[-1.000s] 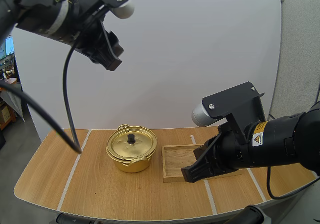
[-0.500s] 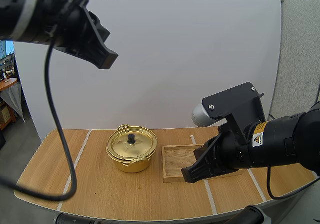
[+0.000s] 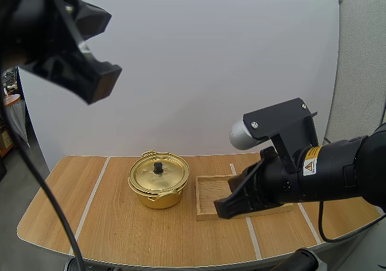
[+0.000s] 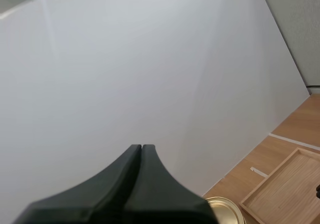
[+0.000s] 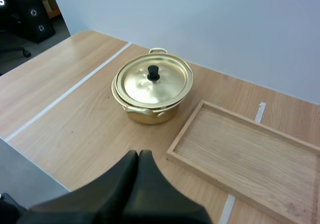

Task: Open the pot, put the pineapple inside, and close it

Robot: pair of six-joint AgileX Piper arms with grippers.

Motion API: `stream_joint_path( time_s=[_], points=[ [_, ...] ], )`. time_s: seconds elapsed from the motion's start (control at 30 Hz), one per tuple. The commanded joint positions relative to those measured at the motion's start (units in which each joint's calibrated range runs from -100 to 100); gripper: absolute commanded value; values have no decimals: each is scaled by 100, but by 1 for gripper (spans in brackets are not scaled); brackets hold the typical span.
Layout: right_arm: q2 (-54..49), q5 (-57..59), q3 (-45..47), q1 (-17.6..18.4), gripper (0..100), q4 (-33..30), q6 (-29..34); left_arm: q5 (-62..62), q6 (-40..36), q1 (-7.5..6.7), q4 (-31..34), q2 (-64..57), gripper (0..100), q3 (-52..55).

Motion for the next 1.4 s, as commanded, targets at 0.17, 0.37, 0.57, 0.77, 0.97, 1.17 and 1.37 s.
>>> stream_joint_path(
  time_s=[0.17, 0.37, 0.57, 0.77, 0.97, 1.17, 1.37],
  points=[
    [-545, -1784, -151, -430, 0, -589, 255, -952, -443, -8, 125, -736, 0, 142],
    [-912, -2670, -374, -712, 0, -733, 263, -1737, -727, -8, 422, -1174, 0, 1024],
    [-1004, -3571, -418, -1011, 0, -788, 263, -2485, -1061, -8, 448, -1612, 0, 1878],
    [-1004, -4009, -418, -1278, 0, -809, 685, -3156, -1435, 4, 690, -1974, 0, 2662],
    [-1183, -4751, -216, -1383, 0, -809, 835, -3754, -1527, 4, 690, -2177, 0, 3416],
    [-1218, -5052, 208, -1383, 0, -809, 835, -4246, -1527, 4, 690, -2177, 0, 4161],
    [-1218, -6067, 979, -1383, 0, -809, 835, -4898, -1527, 4, 690, -2177, 0, 4932]
  ],
)
